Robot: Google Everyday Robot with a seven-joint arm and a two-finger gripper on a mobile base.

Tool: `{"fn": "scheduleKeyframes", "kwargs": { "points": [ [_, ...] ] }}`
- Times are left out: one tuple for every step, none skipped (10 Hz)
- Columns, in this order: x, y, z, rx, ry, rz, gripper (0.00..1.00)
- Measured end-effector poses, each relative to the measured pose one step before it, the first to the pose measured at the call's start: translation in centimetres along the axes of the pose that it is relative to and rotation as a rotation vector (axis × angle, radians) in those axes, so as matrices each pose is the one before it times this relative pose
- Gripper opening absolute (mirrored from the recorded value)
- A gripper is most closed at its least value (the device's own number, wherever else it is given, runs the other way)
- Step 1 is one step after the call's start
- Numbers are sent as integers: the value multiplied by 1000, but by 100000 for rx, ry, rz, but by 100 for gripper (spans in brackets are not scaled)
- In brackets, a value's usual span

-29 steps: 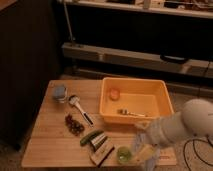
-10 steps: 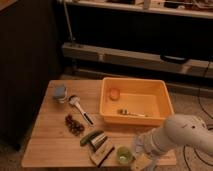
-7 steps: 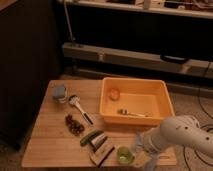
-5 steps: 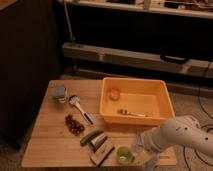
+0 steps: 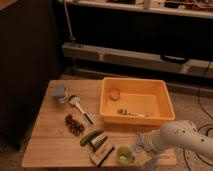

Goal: Place towel in tray

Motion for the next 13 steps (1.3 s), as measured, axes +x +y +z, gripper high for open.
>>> {"fn": "scheduleKeyframes", "kwargs": {
  "points": [
    [381,59,341,-735,-2034,634,80],
    [-54,22,363,-596,-1628,85,80],
    [196,-26,408,-536,-1498,611,80],
    [338,7,319,-307,-711,617,80],
    [450,-54,485,-176,112,237,80],
    [174,-122,214,143,341,144,78],
    [341,-155,7,535,432,762,73],
    [513,-203,28,991,729,1346,62],
    [193,-153,196,300,588,707,51],
    [135,-112,200,27,484,480,41],
    [263,-148,109,138,728,1100,31],
    [279,-139,132,230,1234,1335,21],
    [137,-259,22,603,3128,2379,11]
  ]
}}
